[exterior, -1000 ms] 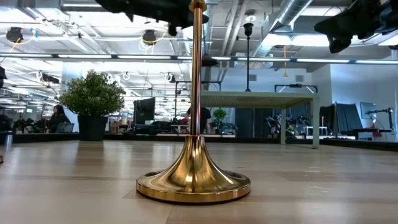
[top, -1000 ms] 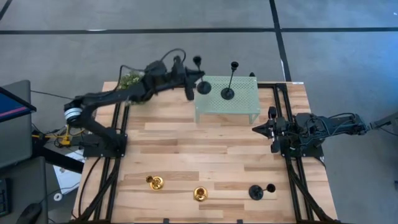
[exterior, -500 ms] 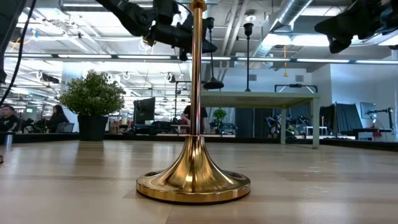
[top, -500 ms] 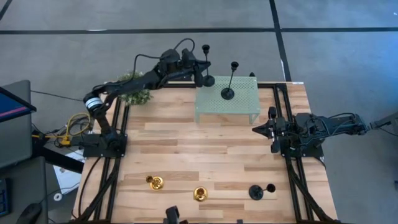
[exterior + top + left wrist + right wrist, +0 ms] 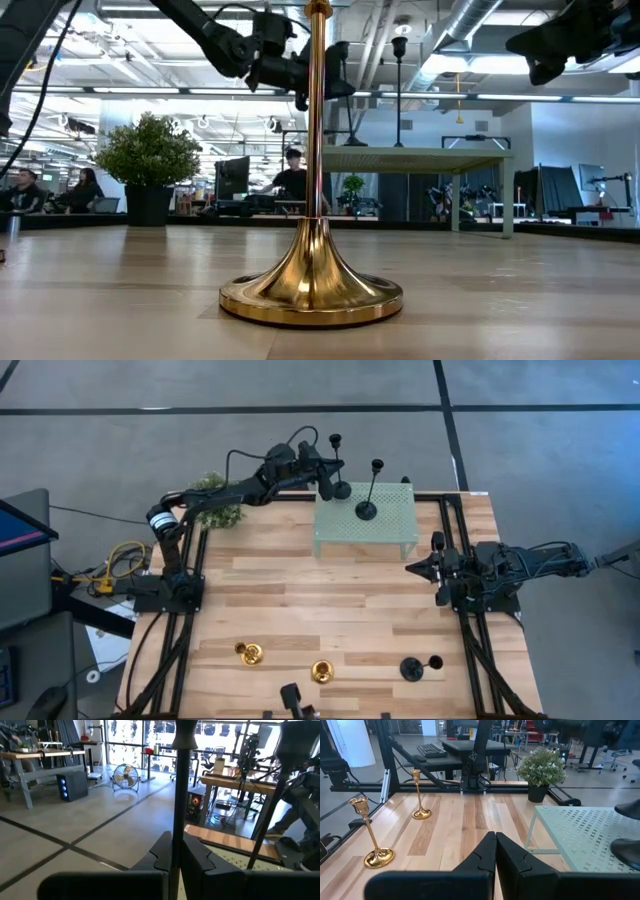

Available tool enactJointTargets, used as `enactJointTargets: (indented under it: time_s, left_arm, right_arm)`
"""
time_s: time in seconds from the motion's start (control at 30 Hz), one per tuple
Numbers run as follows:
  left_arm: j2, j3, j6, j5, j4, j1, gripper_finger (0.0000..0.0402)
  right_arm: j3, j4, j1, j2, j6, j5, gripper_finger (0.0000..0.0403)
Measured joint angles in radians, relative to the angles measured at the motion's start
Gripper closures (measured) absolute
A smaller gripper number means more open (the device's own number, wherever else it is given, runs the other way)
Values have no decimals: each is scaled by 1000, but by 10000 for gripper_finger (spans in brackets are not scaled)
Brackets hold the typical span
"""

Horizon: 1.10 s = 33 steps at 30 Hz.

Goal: Pick & Place candle stick holders
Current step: Put the top black candle holder on the shelf

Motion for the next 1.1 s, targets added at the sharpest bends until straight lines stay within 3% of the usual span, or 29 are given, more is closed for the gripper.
enactJointTargets:
  time_s: [0.27, 1.1]
  left_arm:
    - [31, 0, -9, 0, 67, -4, 387]
    - [34, -2, -14, 18, 3, -5, 387]
  right_arm:
    - [0, 0, 0, 0, -2, 0, 403]
    - [0, 0, 0, 0, -2, 0, 403]
